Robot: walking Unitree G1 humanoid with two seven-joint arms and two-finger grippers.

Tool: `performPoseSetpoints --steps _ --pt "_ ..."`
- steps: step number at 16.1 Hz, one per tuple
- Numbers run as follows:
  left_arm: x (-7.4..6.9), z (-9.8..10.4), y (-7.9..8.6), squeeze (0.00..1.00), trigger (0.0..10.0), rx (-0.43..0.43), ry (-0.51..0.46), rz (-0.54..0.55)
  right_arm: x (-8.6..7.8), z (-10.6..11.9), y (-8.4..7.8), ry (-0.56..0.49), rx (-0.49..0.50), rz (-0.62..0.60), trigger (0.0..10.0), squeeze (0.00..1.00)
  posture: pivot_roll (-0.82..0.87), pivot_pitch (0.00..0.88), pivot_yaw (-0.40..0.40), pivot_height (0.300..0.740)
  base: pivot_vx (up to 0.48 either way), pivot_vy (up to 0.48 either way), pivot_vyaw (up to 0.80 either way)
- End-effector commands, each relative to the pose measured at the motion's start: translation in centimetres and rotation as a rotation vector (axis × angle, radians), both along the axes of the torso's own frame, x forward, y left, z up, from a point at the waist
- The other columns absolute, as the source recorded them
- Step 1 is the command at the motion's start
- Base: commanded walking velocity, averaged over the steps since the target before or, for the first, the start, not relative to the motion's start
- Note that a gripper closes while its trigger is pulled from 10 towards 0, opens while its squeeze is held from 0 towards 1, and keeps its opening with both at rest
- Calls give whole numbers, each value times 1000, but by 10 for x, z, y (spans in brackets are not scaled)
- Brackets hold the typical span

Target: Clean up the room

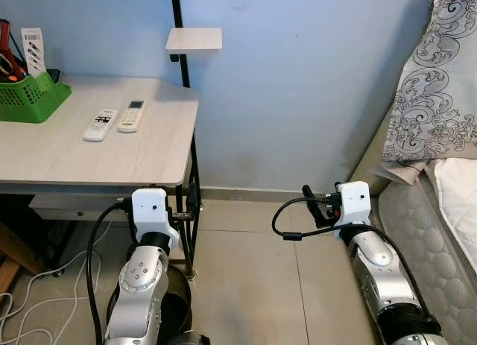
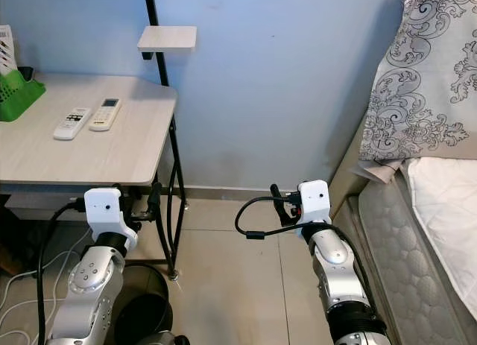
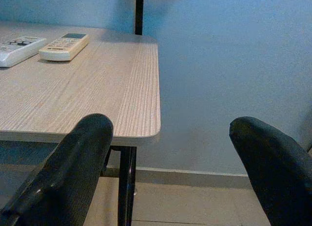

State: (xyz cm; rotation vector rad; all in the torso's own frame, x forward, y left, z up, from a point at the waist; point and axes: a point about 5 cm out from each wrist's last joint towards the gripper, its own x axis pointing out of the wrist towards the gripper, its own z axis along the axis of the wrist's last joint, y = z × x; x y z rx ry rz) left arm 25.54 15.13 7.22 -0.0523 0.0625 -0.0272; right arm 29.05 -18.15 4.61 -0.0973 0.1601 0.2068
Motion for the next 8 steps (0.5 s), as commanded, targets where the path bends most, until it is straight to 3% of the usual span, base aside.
performPoseSetpoints --steps 1,2,4,6,8 --pt "5 -14 7 0 10000 -216 204 -149 -9 -6 33 79 172 -167 10000 0 -183 0 182 740 0 0 0" --pt "-3 -19 29 0 10000 -186 234 -161 -28 -15 30 108 184 -99 10000 0 -209 0 200 740 0 0 0" --pt "-5 -20 44 0 10000 -190 235 -143 -35 -23 27 159 178 -79 10000 0 -203 0 199 740 0 0 0" --pt "0 -15 27 0 10000 -179 149 -76 -22 -13 32 146 258 -109 10000 0 -202 0 189 740 0 0 0" --pt "3 -7 5 0 10000 -226 120 -146 -25 0 38 69 230 -131 10000 0 -217 0 189 740 0 0 0"
